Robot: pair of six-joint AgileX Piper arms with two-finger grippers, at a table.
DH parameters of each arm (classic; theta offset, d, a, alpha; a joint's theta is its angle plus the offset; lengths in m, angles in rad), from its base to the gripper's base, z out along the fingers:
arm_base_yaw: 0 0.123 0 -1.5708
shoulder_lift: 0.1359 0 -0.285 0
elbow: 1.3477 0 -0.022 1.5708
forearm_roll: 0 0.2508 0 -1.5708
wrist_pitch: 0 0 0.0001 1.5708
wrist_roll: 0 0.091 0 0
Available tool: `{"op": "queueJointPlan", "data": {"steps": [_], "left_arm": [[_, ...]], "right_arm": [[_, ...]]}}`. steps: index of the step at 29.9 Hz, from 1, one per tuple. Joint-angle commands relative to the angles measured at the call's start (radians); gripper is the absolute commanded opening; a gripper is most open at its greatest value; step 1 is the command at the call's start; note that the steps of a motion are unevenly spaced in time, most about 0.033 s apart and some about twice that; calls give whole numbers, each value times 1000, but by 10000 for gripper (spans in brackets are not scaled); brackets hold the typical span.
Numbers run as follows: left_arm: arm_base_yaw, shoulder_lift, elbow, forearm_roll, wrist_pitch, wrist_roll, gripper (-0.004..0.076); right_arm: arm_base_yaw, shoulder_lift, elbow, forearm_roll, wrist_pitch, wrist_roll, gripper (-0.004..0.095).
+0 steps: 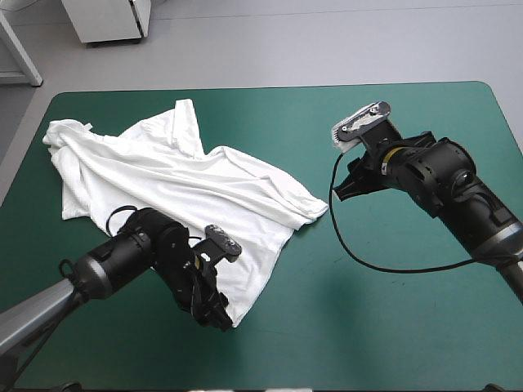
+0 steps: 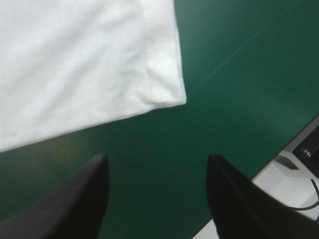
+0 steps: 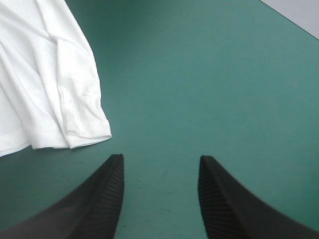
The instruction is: Fold the cloth
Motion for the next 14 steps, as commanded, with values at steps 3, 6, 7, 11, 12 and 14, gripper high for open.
{"op": "queueJointPlan", "data": {"steps": [3, 6, 7, 11, 12, 14], "left_arm": [[-51, 64, -23, 19, -62, 16, 420], [-51, 110, -23, 25, -76, 28, 420], [-51, 123, -23, 24, -84, 38, 420], [-51, 165, -23, 10, -121, 49, 421], [-51, 170, -23, 5, -127, 54, 421], [-51, 180, -23, -16, -149, 73, 421]], "right_arm": [[-6, -28, -31, -21, -56, -11, 449], [-6, -28, -31, -21, -56, -11, 449], [-6, -28, -31, -21, -58, -11, 449], [-6, -28, -31, -21, -58, -11, 447], [-6, -28, -31, -23, -58, -11, 447], [-6, -27, -31, -34, -61, -11, 447]]}}
